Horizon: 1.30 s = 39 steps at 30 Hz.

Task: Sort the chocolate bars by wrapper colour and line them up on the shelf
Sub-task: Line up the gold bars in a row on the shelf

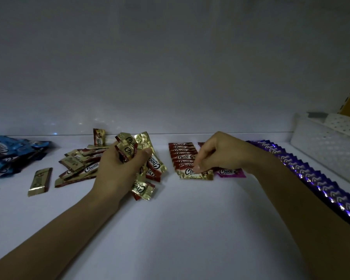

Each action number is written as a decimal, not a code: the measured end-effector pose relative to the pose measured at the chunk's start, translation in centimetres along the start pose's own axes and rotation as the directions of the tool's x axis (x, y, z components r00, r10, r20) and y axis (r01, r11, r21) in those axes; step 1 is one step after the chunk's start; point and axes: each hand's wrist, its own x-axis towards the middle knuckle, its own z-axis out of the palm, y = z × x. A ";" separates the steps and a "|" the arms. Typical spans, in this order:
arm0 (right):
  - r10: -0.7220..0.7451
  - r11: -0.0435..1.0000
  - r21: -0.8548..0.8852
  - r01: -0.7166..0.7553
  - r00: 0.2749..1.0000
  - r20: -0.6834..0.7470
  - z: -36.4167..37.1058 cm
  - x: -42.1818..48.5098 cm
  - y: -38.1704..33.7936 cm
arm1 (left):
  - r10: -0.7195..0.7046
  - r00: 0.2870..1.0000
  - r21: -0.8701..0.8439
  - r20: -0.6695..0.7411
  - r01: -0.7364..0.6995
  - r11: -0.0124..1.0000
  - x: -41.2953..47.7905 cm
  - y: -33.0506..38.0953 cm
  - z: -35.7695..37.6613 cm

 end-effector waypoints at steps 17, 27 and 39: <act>-0.072 0.986 -0.157 0.056 0.993 -0.095 1.9 0.5 -0.2 | 0.017 0.997 0.028 0.079 -0.020 0.999 -0.7 0.4 0.2; -0.212 0.880 0.395 0.264 0.962 -0.171 3.4 0.3 -2.0 | 0.099 0.958 0.062 0.268 -0.120 0.991 -1.2 0.8 0.6; -0.071 0.729 0.674 0.117 0.993 -0.095 1.3 -0.1 -1.9 | 0.033 0.974 0.007 0.224 -0.035 0.999 -1.1 0.9 0.5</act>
